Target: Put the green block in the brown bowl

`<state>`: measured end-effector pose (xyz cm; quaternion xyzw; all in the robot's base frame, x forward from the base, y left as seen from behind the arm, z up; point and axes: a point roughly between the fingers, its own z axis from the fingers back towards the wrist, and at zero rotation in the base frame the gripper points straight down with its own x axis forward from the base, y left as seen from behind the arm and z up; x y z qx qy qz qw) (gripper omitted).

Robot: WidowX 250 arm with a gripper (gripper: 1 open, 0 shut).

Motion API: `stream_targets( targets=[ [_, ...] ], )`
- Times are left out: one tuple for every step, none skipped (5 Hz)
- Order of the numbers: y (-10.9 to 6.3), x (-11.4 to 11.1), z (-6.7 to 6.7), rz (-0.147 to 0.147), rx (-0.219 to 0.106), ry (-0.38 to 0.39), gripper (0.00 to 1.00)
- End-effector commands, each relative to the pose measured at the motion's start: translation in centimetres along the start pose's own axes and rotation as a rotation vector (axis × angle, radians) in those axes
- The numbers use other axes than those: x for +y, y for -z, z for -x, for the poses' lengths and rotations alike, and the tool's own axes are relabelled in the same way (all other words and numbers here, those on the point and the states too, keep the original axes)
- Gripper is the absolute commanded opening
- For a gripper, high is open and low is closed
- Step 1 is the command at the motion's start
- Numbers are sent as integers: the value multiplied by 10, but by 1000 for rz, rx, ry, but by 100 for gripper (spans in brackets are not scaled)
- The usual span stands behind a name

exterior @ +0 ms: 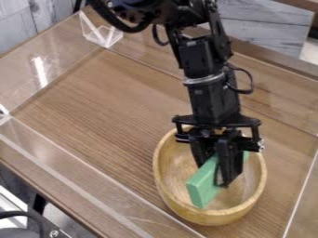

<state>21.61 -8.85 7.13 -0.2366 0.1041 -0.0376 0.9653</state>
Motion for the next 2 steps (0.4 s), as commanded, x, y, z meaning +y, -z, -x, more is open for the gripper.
stream_targets(
  targets=[
    [-14, -5, -10, 9, -45, 28, 0],
    [-14, -5, -10, 11, -38, 31, 0]
  ],
)
